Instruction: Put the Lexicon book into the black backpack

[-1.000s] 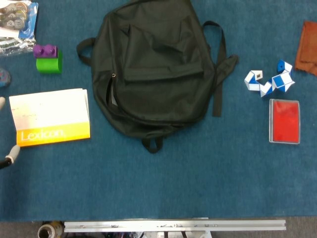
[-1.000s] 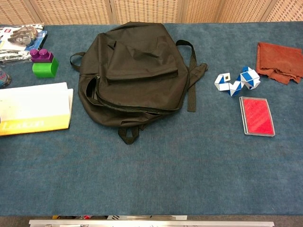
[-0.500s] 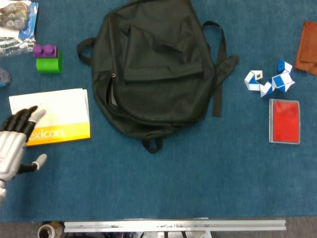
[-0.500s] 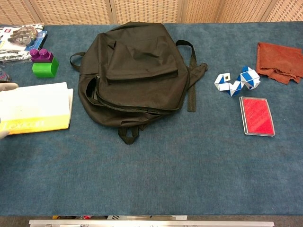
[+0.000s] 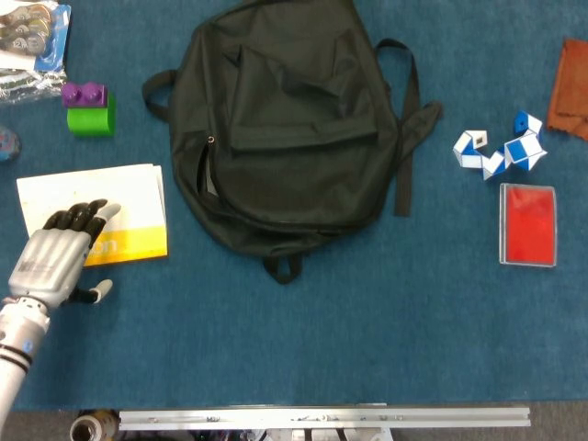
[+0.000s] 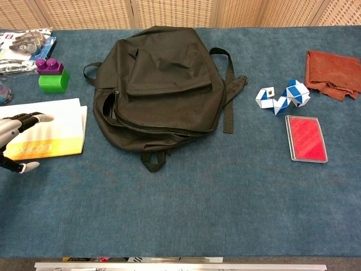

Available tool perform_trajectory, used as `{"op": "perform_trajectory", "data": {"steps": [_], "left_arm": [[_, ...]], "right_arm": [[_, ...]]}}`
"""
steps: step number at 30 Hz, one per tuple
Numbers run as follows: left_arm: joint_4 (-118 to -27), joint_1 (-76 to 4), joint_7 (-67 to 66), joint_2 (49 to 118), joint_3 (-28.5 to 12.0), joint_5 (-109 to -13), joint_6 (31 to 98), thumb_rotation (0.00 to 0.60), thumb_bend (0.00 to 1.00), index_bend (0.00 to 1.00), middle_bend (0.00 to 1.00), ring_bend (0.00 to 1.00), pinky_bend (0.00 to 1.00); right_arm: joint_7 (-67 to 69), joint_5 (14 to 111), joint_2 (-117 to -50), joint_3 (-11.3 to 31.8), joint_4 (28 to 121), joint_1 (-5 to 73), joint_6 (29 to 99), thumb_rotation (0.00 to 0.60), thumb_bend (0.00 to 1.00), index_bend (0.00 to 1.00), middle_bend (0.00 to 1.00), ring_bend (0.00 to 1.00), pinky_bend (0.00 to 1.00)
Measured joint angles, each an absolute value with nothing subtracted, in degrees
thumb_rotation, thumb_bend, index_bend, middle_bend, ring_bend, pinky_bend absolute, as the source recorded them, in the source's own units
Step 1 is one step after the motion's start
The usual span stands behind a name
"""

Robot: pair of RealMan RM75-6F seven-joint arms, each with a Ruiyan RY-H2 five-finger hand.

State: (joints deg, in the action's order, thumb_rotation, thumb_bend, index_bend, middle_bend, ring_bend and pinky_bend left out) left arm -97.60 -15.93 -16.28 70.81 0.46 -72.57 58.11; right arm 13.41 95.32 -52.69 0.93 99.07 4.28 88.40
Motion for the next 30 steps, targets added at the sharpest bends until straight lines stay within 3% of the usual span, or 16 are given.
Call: {"op": "perform_trajectory", "data": {"steps": [11,30], "left_arm": [[-95.26,-20.51,-20.19,73.54,-1.10,-63.70,53.27,0.600,0.22,0.02,0.07,0.07,0.10],[-91.20,-22.87,-19.19,76.61,-1.12,-58.53,52.72,0.600,0.22,0.02,0.07,0.07,0.10]], "right_arm": [[14.78,95.27,-52.59,0.54,97.87,3.47,89.44,0.600,0.15,0.26,0.35,0.25,0.42],[14.89,95.24,-52.17,0.13,97.89,2.80,89.87,0.600,0.15,0.26,0.35,0.25,0.42]]}}
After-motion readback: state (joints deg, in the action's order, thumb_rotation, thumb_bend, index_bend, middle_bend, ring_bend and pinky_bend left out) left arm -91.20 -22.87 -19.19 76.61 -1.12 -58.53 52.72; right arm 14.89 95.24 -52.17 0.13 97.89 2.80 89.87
